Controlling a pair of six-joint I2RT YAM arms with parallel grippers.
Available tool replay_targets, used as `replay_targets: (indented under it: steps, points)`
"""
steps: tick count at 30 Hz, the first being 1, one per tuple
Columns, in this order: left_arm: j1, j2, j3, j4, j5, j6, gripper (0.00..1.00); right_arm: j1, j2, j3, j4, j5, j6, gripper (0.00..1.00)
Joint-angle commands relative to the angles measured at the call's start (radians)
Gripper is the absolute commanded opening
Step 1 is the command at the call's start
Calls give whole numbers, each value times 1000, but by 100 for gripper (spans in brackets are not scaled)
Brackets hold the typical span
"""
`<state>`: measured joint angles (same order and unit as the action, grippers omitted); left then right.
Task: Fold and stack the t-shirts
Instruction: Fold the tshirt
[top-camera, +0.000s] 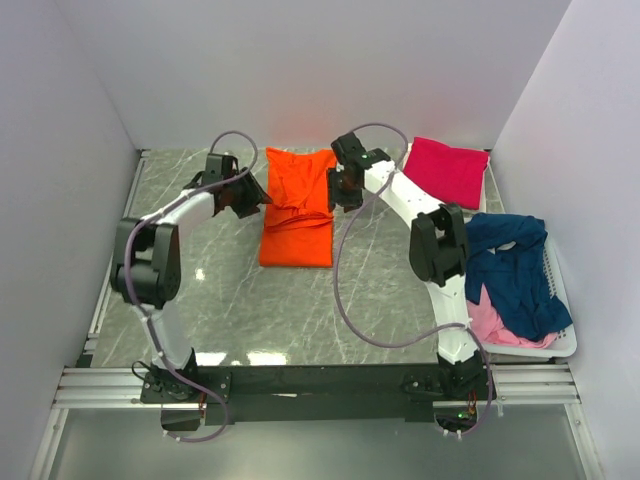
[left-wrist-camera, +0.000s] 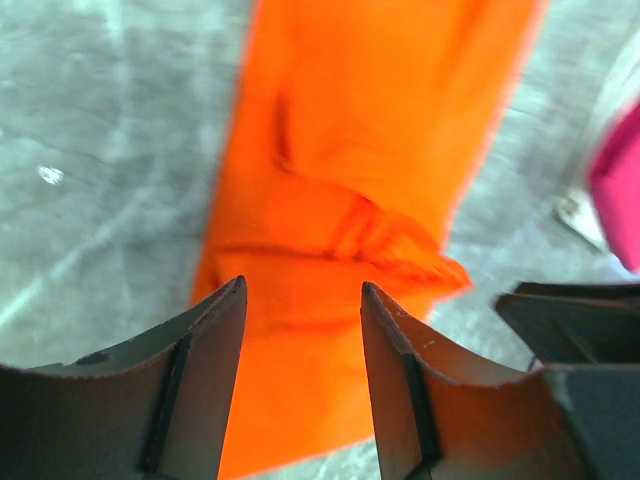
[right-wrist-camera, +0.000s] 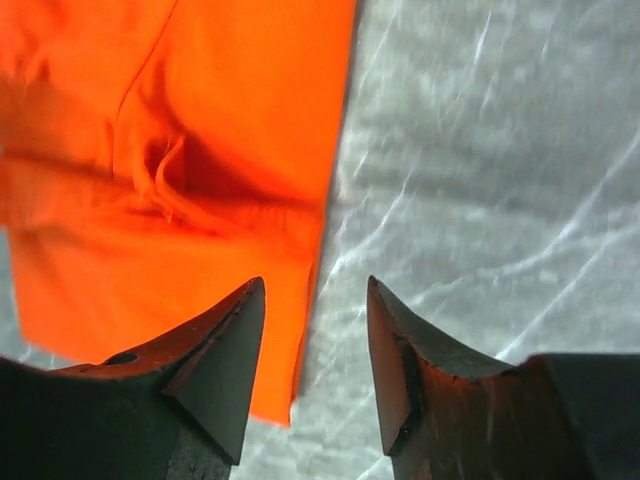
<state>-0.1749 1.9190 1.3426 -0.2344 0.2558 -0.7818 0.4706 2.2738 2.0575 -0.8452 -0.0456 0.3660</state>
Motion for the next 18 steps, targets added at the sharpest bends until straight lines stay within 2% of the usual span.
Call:
replay_targets:
  steps: [1, 6, 10, 18]
  points:
    - [-38, -167, -83, 73, 20, 53, 55, 13, -152, -101, 63, -31, -6, 52]
    - [-121, -244, -232, 148, 49, 62, 54, 60, -194, -203, 110, -80, 33, 49]
    - [-205, -244, -336, 217, 56, 50, 53, 74, -192, -275, 167, -137, 106, 47]
    - [-282, -196, -451, 342, 10, 64, 52, 109, -163, -280, 212, -155, 155, 47]
